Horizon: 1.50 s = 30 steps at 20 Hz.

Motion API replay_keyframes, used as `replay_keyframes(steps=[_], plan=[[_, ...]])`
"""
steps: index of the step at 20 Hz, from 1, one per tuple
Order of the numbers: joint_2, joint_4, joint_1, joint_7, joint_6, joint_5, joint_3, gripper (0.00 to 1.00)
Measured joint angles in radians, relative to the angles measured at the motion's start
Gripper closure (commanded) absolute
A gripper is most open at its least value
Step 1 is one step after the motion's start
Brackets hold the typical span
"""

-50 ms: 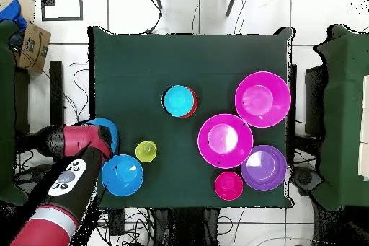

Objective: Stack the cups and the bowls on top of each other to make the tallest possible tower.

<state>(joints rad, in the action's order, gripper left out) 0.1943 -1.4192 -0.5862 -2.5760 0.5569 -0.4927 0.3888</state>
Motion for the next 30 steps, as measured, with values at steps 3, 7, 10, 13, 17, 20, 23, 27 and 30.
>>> replay_keyframes(steps=[3, 7, 10, 13, 17, 20, 23, 27, 30], plan=[[0.000, 0.000, 0.003, 0.000, -0.001, 0.000, -0.001, 0.00], [0.004, -0.001, 0.014, 0.000, -0.001, 0.000, -0.006, 0.00], [0.015, -0.002, 0.037, 0.000, -0.002, -0.001, -0.011, 0.00], [0.030, -0.002, 0.057, 0.000, -0.002, 0.001, -0.011, 0.00], [0.057, 0.001, 0.087, 0.000, -0.002, 0.001, -0.009, 0.00], [0.075, 0.007, 0.097, 0.000, 0.000, 0.001, -0.008, 0.00], [0.085, 0.011, 0.100, 0.000, 0.005, 0.001, -0.007, 0.00], [0.098, 0.021, 0.102, 0.000, 0.016, 0.001, -0.005, 0.00], [0.100, 0.032, 0.102, 0.000, 0.020, 0.001, -0.004, 0.00]])
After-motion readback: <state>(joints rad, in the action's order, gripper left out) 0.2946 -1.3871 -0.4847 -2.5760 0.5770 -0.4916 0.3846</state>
